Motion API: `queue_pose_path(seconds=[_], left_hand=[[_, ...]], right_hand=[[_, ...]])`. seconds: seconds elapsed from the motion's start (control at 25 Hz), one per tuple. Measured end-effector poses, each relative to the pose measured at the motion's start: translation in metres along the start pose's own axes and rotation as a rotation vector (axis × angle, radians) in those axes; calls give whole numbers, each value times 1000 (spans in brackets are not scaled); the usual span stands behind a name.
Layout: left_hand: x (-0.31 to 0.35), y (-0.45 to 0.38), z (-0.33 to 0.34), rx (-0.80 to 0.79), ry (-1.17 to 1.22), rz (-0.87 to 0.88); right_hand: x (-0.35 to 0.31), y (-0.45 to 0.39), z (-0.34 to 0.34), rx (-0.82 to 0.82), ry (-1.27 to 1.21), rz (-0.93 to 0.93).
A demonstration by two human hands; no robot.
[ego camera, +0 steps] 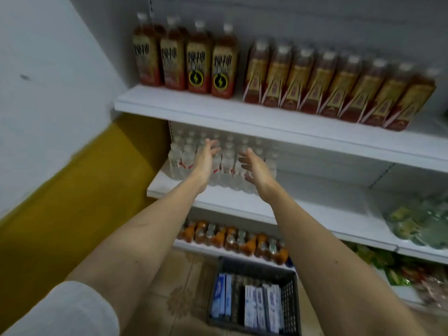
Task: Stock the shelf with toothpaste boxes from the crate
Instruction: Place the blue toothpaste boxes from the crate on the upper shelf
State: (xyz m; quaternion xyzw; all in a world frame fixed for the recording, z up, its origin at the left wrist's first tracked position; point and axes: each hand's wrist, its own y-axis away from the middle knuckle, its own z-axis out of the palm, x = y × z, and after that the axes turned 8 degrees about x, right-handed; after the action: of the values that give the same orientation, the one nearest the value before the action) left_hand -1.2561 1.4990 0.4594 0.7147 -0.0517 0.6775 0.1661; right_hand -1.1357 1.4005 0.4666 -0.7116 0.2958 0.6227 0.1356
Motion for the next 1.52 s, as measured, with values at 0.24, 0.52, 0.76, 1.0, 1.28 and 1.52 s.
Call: queue_pose_path(seconds=[0.24, 0.52, 0.76, 1.0, 1.28, 1.52], left_hand=[[-120, 20, 20, -44, -212, -306], [-280, 55, 58, -45, -267, -608], [-522, 80, 72, 46, -255, -904], [-710, 63, 89, 20, -533, -829], [-909, 37, 97, 197, -659, -763], [-887, 25, 109, 252, -799, -733]], right_hand=[[119, 9, -28, -123, 149, 242], [263, 2, -56, -214, 164, 536], [472, -6, -26, -287, 236, 805], [678, -42, 33, -387, 464, 765], [835, -100, 77, -348, 594, 609], [871, -90, 106, -357, 468, 661]])
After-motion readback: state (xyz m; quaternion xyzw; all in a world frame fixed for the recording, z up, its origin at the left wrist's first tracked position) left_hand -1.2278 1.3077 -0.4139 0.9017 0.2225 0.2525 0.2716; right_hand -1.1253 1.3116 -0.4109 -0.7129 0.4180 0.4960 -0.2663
